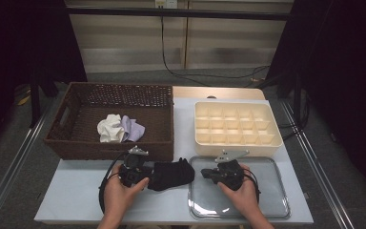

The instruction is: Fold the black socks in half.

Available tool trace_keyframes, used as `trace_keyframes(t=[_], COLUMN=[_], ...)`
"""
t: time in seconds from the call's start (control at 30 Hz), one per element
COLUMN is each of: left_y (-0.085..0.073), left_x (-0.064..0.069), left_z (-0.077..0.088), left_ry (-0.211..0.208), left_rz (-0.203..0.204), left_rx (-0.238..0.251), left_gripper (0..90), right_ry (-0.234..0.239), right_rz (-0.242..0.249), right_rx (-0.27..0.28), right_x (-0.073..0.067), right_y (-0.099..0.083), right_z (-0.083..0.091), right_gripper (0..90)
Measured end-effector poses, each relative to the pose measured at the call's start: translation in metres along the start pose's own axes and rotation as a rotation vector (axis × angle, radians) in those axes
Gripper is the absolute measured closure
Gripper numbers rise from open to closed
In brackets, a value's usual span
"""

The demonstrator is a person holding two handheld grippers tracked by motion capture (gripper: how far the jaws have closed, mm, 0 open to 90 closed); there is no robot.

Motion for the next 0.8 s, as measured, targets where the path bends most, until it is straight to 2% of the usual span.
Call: trace_keyframes(t=[0.07, 0.13, 0.2, 0.27, 0.33, 0.43, 0.5, 0.57, 0.6, 0.7, 0.8], left_y=[0.000, 0.001, 0.001, 0.001, 0.002, 0.003, 0.004, 0.005, 0.005, 0.001, -0.005], left_x=[-0.001, -0.001, -0.003, -0.006, -0.009, -0.012, -0.015, -0.018, -0.018, -0.019, -0.018], left_z=[0.001, 0.004, 0.008, 0.011, 0.014, 0.016, 0.018, 0.022, 0.023, 0.025, 0.020], left_ry=[-0.012, -0.003, -0.007, 0.002, 0.001, -0.005, 0.007, 0.037, 0.036, 0.050, 0.029], left_rz=[0.016, 0.008, 0.008, 0.008, 0.020, 0.016, 0.031, 0.034, 0.037, 0.047, 0.063], left_rx=[0.001, -0.013, -0.026, -0.035, -0.029, -0.024, 0.009, 0.028, 0.032, 0.029, 0.006], left_gripper=[69.7, 81.9, 86.8, 87.5, 87.6, 86.4, 74.6, 69.7, 66.3, 65.0, 63.1], right_ry=[0.000, 0.001, 0.002, 0.004, 0.008, 0.009, 0.011, 0.012, 0.013, 0.015, 0.011], right_rz=[0.004, 0.004, 0.001, 0.007, 0.010, 0.011, 0.013, 0.013, 0.016, 0.015, 0.015], right_rx=[0.000, 0.001, 0.002, 0.001, 0.002, -0.002, -0.002, -0.005, -0.005, -0.006, -0.008], right_x=[0.000, 0.000, 0.000, -0.002, -0.004, -0.004, -0.005, -0.006, -0.006, -0.006, -0.005], right_y=[0.000, 0.001, 0.001, 0.004, 0.005, 0.007, 0.008, 0.008, 0.008, 0.008, 0.008], right_z=[0.000, -0.002, -0.003, -0.004, -0.004, -0.006, -0.007, -0.008, -0.008, -0.009, -0.008], right_gripper=[87.6, 87.6, 87.6, 87.6, 87.6, 87.6, 87.6, 87.6, 87.5, 87.5, 87.6])
Point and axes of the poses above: each handheld gripper's, and its own axes: z roughly backward along the jaws, y roughly out of its top, x roughly to its right, the point moved 6 cm from there along -z, roughly forward along the jaws, and after that the axes turned 4 degrees about z, right-handed, at the moved point
